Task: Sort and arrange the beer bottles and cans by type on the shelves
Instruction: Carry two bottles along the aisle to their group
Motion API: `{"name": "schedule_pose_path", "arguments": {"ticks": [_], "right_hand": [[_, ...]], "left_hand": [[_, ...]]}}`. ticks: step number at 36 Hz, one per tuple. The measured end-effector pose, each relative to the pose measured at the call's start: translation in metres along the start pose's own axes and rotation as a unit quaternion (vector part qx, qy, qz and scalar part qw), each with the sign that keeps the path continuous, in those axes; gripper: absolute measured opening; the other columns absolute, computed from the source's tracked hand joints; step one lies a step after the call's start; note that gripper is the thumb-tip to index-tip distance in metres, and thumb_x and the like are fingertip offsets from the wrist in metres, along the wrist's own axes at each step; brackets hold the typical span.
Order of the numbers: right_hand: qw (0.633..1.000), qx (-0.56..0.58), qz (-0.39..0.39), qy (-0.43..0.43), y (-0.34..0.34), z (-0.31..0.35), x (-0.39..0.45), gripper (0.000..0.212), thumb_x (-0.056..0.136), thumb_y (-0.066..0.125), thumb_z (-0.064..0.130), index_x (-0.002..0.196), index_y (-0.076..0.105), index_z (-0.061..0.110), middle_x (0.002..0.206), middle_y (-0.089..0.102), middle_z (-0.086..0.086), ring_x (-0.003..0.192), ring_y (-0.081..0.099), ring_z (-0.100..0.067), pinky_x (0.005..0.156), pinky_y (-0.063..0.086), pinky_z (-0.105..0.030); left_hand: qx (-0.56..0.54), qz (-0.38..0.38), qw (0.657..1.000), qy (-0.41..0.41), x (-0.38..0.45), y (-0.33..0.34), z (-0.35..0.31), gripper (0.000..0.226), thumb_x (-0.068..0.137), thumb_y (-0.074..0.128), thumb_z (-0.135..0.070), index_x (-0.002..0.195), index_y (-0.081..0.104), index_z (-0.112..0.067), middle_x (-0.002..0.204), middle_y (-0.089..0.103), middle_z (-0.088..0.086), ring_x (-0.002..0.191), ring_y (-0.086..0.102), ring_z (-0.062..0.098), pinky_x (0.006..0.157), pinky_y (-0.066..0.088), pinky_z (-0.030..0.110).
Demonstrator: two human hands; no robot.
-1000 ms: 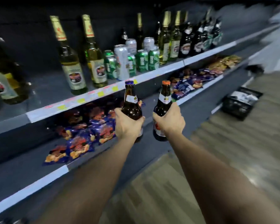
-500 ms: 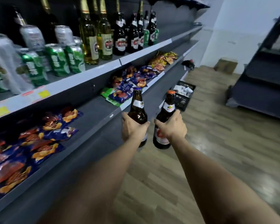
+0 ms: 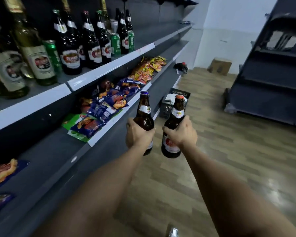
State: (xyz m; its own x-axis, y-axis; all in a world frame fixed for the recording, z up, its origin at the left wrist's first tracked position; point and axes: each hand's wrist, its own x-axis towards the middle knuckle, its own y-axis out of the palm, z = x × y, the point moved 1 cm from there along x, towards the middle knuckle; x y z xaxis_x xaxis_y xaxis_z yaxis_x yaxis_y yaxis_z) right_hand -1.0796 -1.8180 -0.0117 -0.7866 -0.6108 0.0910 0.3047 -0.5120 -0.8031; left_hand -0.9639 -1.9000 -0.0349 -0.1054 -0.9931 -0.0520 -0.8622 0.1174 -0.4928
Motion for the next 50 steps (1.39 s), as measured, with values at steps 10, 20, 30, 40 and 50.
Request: {"name": "schedule_pose_path", "arguments": {"ticks": [10,20,30,40,50], "right_hand": [[0.998,0.017,0.015,-0.05,-0.019,-0.002,0.204,0.062,0.075,0.068,0.052,0.116,0.04,0.013,0.119,0.055,-0.009,0.107,0.059,-0.034,0.08,0.043,-0.038],[0.993,0.049,-0.01,-0.109,-0.006,0.043,0.383,0.061,0.074,0.069,0.054,0.108,0.037,0.014,0.112,0.054,-0.007,0.102,0.057,-0.032,0.072,0.041,-0.036],[0.975,0.122,-0.044,-0.182,0.013,0.153,0.525,0.057,0.074,0.07,0.051,0.105,0.037,0.016,0.114,0.055,-0.006,0.106,0.056,-0.032,0.075,0.035,-0.034],[0.946,0.209,-0.038,-0.243,0.036,0.242,0.653,0.059,0.078,0.073,0.044,0.113,0.04,0.009,0.117,0.054,-0.011,0.108,0.054,-0.032,0.076,0.035,-0.033],[0.913,0.28,0.033,-0.295,0.076,0.29,0.789,0.057,0.079,0.074,0.037,0.116,0.042,0.008,0.122,0.053,-0.012,0.112,0.053,-0.032,0.086,0.039,-0.036]], "left_hand": [[-0.028,-0.044,0.999,-0.014,0.11,0.103,-0.104,0.075,0.062,0.085,-0.035,0.119,0.039,-0.02,0.114,0.057,0.002,0.1,0.06,0.029,0.075,0.047,0.038],[-0.035,-0.117,0.992,0.016,0.242,0.152,-0.184,0.075,0.061,0.084,-0.039,0.119,0.039,-0.021,0.11,0.059,0.0,0.097,0.061,0.027,0.071,0.047,0.034],[-0.087,-0.184,0.976,0.077,0.39,0.145,-0.264,0.072,0.061,0.082,-0.046,0.113,0.038,-0.023,0.11,0.061,-0.002,0.098,0.061,0.026,0.072,0.045,0.033],[-0.12,-0.224,0.962,0.103,0.492,0.167,-0.311,0.075,0.06,0.084,-0.039,0.118,0.04,-0.023,0.112,0.059,-0.002,0.102,0.06,0.024,0.084,0.051,0.039],[-0.14,-0.305,0.94,0.071,0.601,0.225,-0.355,0.085,0.063,0.084,-0.033,0.134,0.037,-0.025,0.126,0.054,-0.003,0.115,0.055,0.022,0.089,0.044,0.033]]}}
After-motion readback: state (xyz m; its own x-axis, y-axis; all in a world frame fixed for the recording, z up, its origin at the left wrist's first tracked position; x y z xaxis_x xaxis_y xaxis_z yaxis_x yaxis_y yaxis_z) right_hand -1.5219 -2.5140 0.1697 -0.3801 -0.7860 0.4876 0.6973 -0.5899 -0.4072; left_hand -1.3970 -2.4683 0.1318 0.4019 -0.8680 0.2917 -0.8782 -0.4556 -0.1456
